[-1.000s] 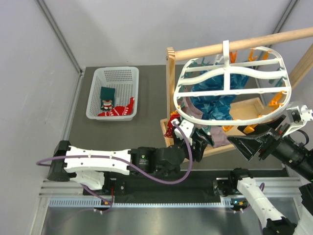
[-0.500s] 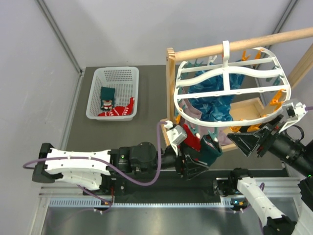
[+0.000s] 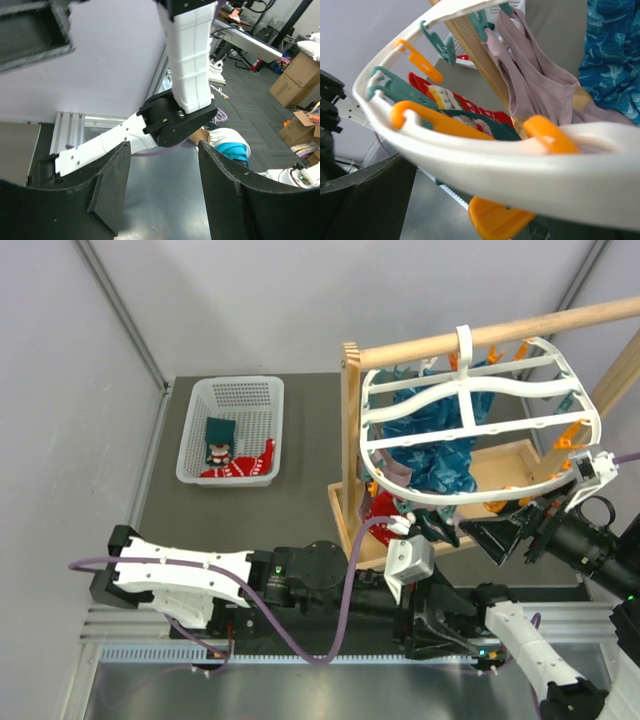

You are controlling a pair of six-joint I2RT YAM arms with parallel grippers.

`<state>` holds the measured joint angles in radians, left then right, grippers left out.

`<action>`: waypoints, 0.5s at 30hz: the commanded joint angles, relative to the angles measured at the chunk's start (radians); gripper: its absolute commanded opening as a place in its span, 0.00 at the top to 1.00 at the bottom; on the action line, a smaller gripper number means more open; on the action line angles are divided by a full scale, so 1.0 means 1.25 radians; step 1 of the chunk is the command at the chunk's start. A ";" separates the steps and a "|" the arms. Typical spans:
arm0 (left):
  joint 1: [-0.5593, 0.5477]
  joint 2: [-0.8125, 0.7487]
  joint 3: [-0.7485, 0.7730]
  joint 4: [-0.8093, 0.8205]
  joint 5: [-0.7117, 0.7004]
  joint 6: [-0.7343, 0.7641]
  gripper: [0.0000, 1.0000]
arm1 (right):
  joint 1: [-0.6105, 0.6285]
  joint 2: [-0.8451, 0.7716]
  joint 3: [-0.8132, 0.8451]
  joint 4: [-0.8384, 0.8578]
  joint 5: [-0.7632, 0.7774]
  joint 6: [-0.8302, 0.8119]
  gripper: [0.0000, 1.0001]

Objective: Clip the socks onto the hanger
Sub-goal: Open the clamp at the hanger.

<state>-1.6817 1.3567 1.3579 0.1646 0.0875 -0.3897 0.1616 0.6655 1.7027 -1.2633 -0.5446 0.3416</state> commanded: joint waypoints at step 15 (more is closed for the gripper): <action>-0.114 0.173 0.108 0.258 -0.578 0.402 0.34 | 0.003 -0.092 0.074 -0.171 0.114 0.073 0.04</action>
<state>-1.8202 1.5227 1.4532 0.3359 -0.4255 -0.0360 0.1616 0.5507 1.7519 -1.3582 -0.4335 0.4217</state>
